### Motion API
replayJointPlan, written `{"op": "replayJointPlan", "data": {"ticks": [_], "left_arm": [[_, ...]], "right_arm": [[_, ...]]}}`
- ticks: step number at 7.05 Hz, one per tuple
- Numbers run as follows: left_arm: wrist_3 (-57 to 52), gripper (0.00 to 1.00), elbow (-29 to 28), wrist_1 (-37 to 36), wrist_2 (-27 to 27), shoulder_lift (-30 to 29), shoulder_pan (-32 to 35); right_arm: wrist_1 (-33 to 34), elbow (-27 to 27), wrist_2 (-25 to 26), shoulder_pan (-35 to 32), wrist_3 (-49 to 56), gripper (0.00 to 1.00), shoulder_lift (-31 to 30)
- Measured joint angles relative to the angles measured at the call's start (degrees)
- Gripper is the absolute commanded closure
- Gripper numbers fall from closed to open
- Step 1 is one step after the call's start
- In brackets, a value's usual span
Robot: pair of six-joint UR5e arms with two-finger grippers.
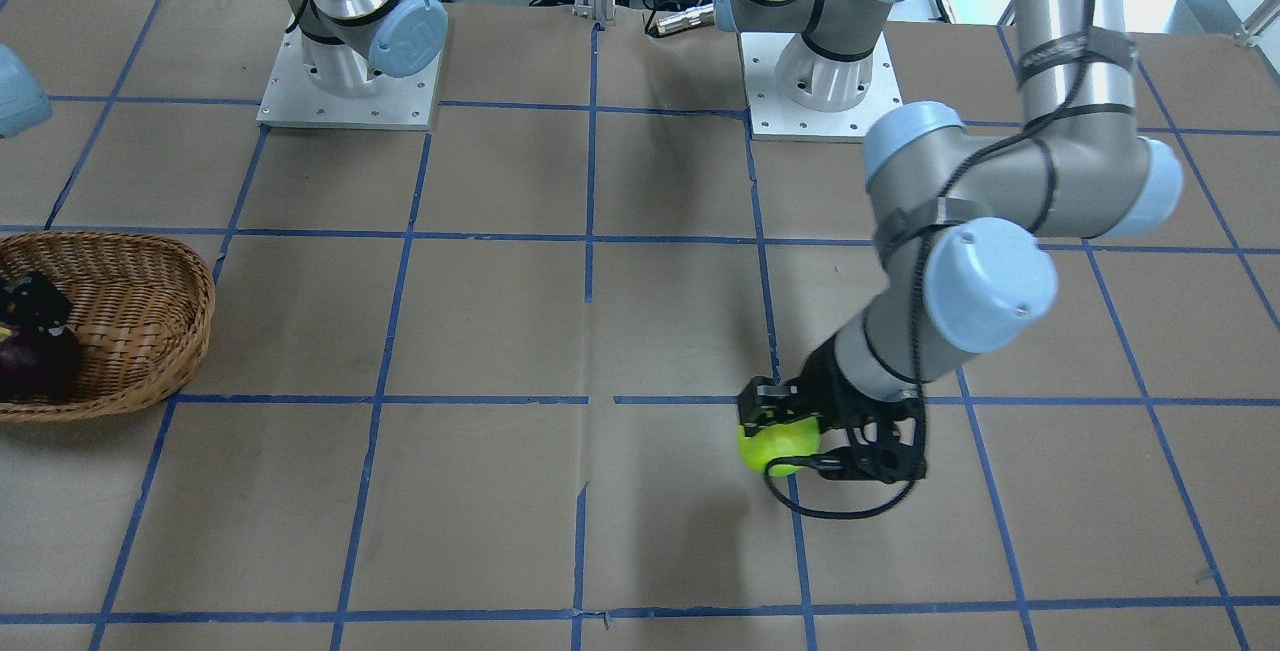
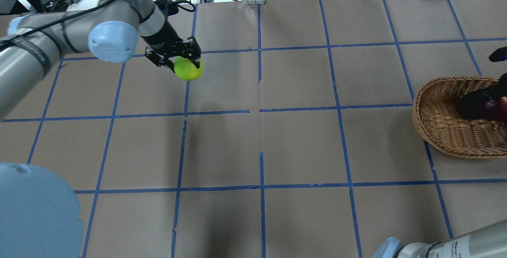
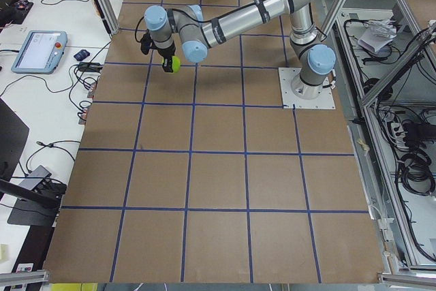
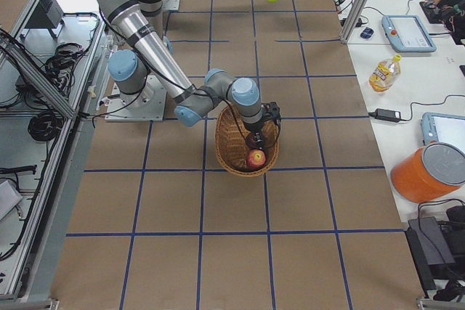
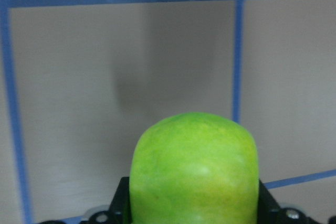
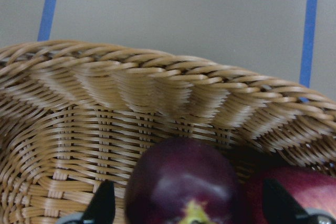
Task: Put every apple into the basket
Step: 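Place the purple apple in the basket while the left carries the green apple to center, then release the green apple at table center and raise the left gripper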
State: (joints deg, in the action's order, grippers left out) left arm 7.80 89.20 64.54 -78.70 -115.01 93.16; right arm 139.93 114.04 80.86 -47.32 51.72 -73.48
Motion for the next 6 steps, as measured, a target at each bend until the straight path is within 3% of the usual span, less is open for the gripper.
{"op": "replayJointPlan", "data": {"ticks": [1, 3, 4, 6], "left_arm": [[7.61, 0.83, 0.65, -4.17, -0.42, -0.82, 5.62], [16.01, 0.61, 3.08, -10.61, -4.43, -2.53, 13.34], [18.46, 0.01, 5.07, -14.57, -5.60, -3.16, 15.13], [20.25, 0.00, 8.09, -17.85, -6.18, -3.32, 16.24]], "right_arm": [[-2.70, -0.07, -0.08, -0.04, -0.07, 0.00, -1.47], [-11.03, -0.06, -0.17, -2.04, -2.69, 0.00, -7.23], [-14.35, -0.06, 0.01, -5.60, -7.97, 0.00, -10.08], [-16.41, 0.09, 1.26, -16.98, -23.61, 0.00, -13.19]]}}
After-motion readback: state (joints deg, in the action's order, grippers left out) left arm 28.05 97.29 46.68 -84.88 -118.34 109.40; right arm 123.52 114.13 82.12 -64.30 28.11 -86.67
